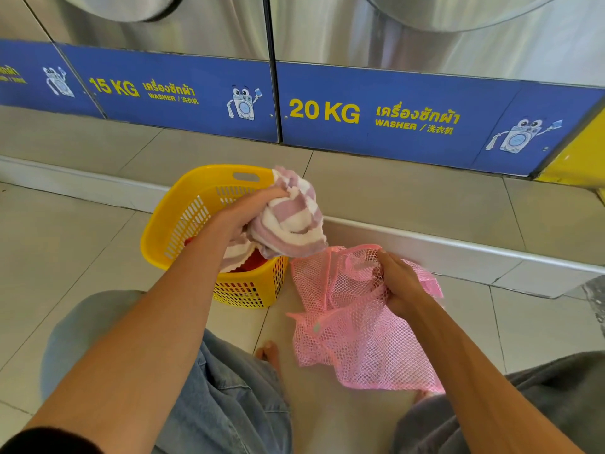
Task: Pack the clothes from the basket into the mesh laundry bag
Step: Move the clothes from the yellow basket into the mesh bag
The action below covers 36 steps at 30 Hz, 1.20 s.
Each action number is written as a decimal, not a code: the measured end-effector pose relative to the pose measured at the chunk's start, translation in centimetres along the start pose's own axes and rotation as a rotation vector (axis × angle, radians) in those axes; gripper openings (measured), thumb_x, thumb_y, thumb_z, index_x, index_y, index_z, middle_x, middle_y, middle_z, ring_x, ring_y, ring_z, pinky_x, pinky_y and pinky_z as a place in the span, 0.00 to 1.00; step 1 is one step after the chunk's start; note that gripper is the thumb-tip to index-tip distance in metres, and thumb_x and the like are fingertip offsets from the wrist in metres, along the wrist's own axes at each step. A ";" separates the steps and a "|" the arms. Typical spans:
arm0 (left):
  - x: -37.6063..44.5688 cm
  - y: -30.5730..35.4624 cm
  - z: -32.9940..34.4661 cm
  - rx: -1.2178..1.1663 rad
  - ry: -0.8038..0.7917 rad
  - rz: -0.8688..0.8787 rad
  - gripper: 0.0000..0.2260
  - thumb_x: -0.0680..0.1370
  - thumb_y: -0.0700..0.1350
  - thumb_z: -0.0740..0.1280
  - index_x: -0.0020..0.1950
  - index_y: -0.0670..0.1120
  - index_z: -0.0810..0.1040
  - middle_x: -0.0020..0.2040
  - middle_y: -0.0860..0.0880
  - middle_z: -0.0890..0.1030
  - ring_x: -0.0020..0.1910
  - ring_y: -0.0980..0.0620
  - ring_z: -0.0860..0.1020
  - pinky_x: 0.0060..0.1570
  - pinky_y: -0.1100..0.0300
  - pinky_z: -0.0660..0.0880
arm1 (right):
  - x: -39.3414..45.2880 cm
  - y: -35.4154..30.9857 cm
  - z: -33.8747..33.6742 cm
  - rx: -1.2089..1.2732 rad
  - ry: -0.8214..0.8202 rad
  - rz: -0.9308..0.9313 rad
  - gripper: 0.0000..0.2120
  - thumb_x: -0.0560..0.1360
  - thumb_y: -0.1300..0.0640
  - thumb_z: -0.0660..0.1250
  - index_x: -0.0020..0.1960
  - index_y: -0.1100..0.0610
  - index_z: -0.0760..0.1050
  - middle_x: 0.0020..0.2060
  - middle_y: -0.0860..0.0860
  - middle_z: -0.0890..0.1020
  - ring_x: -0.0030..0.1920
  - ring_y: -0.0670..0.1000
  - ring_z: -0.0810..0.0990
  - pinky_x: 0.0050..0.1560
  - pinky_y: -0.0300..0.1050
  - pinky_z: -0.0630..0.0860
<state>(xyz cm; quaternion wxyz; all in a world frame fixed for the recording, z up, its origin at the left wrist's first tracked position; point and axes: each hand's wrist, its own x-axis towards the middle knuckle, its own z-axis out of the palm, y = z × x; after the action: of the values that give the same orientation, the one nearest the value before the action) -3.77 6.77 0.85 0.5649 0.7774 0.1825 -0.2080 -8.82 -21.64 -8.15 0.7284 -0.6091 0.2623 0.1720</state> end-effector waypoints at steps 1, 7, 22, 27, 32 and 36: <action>0.0 0.0 -0.1 0.008 -0.043 -0.029 0.28 0.66 0.69 0.71 0.58 0.52 0.84 0.51 0.45 0.87 0.55 0.42 0.83 0.62 0.42 0.75 | 0.0 -0.1 0.0 0.004 0.004 0.000 0.11 0.85 0.54 0.63 0.54 0.56 0.83 0.40 0.54 0.85 0.30 0.49 0.77 0.32 0.45 0.73; -0.4 0.5 -0.5 0.120 -0.150 -0.095 0.14 0.73 0.57 0.70 0.51 0.49 0.83 0.54 0.40 0.85 0.52 0.42 0.83 0.59 0.45 0.77 | -0.1 -0.3 -0.2 0.023 0.004 0.005 0.11 0.85 0.54 0.63 0.57 0.57 0.83 0.43 0.55 0.86 0.31 0.48 0.79 0.32 0.45 0.74; -1.1 1.9 2.1 0.205 0.024 -0.019 0.19 0.67 0.56 0.71 0.51 0.44 0.84 0.45 0.45 0.87 0.46 0.44 0.85 0.46 0.51 0.78 | 0.1 0.6 -2.0 -0.003 -0.050 0.052 0.13 0.85 0.52 0.64 0.62 0.58 0.82 0.51 0.61 0.87 0.43 0.57 0.80 0.42 0.51 0.77; -1.1 1.3 3.1 0.228 0.037 -0.122 0.19 0.71 0.58 0.72 0.55 0.46 0.83 0.48 0.45 0.85 0.47 0.46 0.83 0.43 0.55 0.79 | 0.2 0.8 -2.2 -0.021 -0.069 0.053 0.13 0.85 0.52 0.63 0.59 0.58 0.82 0.41 0.54 0.86 0.32 0.49 0.79 0.33 0.44 0.75; -0.8 0.8 3.6 0.355 0.097 -0.056 0.16 0.69 0.55 0.70 0.50 0.45 0.83 0.47 0.44 0.86 0.46 0.44 0.84 0.42 0.55 0.79 | 0.4 1.0 -2.1 -0.027 -0.083 0.057 0.13 0.85 0.52 0.62 0.59 0.57 0.82 0.41 0.54 0.87 0.34 0.49 0.80 0.35 0.45 0.76; -2.3 3.5 4.1 0.542 0.259 0.019 0.14 0.70 0.54 0.70 0.46 0.45 0.80 0.46 0.45 0.83 0.40 0.46 0.80 0.38 0.56 0.76 | 0.7 1.1 -2.3 -0.021 -0.085 0.059 0.13 0.85 0.51 0.63 0.58 0.57 0.83 0.42 0.54 0.87 0.35 0.50 0.80 0.36 0.45 0.76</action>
<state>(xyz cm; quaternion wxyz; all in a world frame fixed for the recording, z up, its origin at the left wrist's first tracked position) -4.33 1.70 3.76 0.3106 0.9216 0.1837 -0.1430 -9.34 -23.71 -9.71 0.7271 -0.6008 0.2473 0.2217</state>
